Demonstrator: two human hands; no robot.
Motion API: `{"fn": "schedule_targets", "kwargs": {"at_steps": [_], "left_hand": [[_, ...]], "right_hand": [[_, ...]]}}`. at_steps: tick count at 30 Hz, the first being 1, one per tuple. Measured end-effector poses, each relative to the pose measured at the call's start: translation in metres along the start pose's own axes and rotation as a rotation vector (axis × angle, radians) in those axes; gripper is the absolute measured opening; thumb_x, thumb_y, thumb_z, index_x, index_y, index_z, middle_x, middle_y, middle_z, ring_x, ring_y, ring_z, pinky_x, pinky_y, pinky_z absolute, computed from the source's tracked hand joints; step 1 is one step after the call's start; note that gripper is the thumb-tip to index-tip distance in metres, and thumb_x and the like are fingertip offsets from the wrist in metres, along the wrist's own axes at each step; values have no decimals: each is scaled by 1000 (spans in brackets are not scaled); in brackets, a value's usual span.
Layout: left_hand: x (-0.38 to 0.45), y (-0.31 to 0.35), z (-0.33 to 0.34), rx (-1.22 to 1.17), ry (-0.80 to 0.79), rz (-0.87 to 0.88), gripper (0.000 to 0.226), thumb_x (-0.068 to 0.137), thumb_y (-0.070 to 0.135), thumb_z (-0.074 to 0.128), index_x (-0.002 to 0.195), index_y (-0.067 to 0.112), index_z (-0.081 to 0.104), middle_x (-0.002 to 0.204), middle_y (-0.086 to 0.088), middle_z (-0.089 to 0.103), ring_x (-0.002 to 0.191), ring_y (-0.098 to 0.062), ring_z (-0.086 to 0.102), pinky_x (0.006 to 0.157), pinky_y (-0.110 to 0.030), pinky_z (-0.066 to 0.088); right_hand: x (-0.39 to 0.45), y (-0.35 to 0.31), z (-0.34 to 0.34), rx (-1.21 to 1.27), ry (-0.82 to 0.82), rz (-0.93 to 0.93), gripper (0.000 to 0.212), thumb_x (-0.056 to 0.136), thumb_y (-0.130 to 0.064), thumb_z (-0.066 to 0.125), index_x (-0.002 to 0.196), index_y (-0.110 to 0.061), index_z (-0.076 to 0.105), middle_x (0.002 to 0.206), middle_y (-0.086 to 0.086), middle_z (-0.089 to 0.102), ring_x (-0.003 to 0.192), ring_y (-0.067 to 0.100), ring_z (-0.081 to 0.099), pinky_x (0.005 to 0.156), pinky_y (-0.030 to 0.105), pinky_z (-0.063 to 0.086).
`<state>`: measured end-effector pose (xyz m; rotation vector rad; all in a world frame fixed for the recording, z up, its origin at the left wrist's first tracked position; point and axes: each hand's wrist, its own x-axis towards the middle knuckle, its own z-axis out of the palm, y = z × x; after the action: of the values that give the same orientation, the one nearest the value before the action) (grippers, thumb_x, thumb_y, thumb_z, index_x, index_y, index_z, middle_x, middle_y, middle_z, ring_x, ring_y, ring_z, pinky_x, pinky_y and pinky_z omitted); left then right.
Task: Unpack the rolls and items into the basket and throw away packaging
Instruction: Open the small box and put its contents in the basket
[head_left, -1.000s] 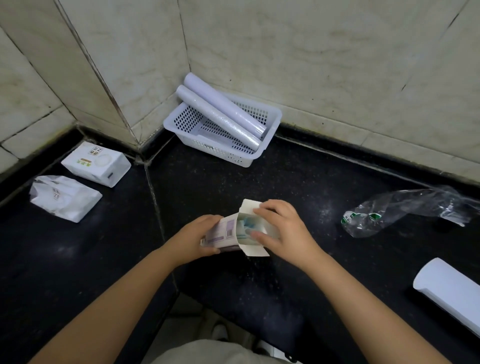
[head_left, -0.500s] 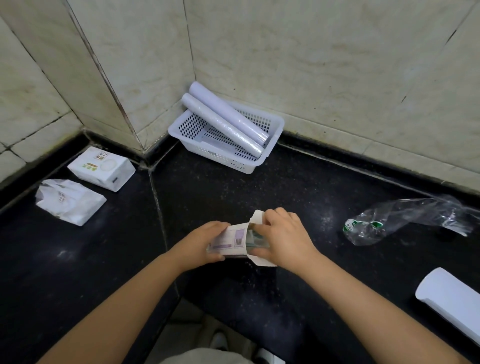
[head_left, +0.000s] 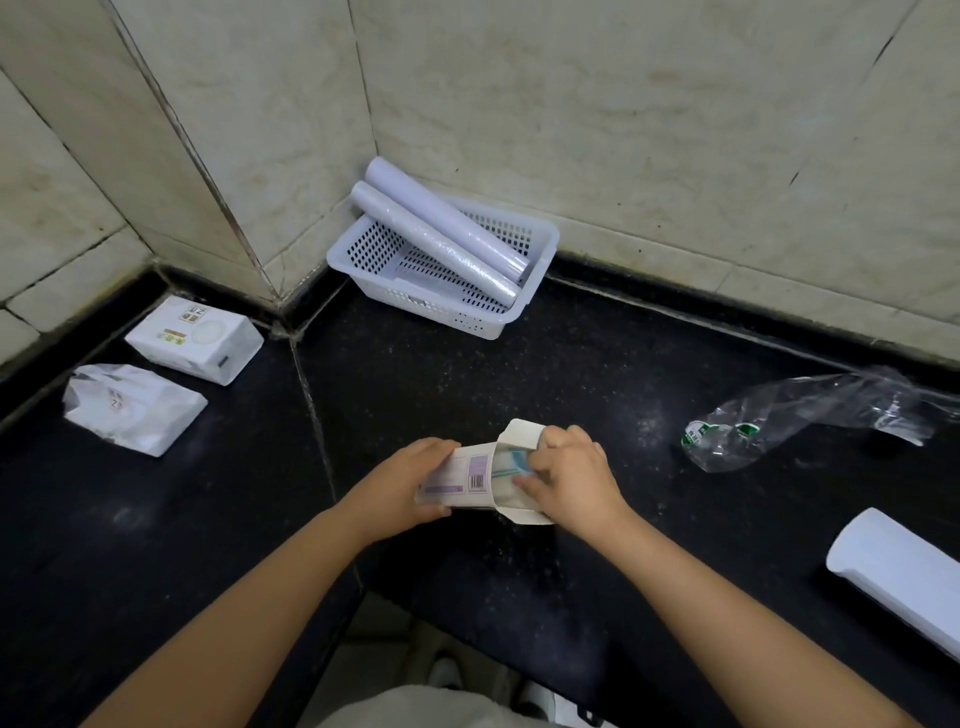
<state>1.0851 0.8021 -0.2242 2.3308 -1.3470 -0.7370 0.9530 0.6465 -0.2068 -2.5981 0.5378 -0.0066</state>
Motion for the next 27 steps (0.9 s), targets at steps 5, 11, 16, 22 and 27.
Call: {"fn": "schedule_targets", "kwargs": {"at_steps": [5, 11, 16, 22, 27], "left_hand": [[17, 5, -5, 234, -36, -22, 78, 84, 36, 62, 147, 19, 20, 147, 3, 33, 131, -12, 37, 108, -28, 38], [54, 21, -10, 535, -193, -38, 73, 83, 45, 56, 143, 18, 25, 136, -4, 41, 120, -22, 45, 96, -33, 42], [64, 33, -3, 569, -237, -40, 88, 80, 52, 57, 149, 17, 13, 152, -5, 26, 138, -24, 29, 113, -38, 29], [54, 68, -33, 241, 427, 472, 68, 63, 30, 77, 119, -5, 59, 118, -19, 64, 113, -33, 61, 90, -52, 52], [62, 60, -63, 61, 2, 281, 74, 80, 34, 65, 144, 18, 31, 146, 4, 33, 138, -11, 27, 115, -25, 21]], "right_hand": [[-17, 21, -32, 205, 145, 71, 35, 81, -13, 66, 48, -6, 56, 58, -14, 32, 72, 17, 36, 62, 18, 26], [-32, 57, -87, 383, 291, 301, 55, 78, -3, 68, 39, -19, 32, 55, -3, 33, 50, 10, 35, 49, 12, 30], [-40, 73, -100, 723, 431, 480, 54, 78, 1, 66, 37, -15, 35, 52, 1, 36, 52, 17, 36, 60, 31, 33], [-23, 51, -83, 857, 392, 445, 49, 77, 1, 66, 37, -13, 41, 45, -6, 42, 43, 11, 35, 41, 14, 32], [-3, 23, -69, 776, 251, 218, 41, 78, 2, 66, 45, -10, 46, 57, -3, 37, 49, 1, 37, 49, 11, 28]]}}
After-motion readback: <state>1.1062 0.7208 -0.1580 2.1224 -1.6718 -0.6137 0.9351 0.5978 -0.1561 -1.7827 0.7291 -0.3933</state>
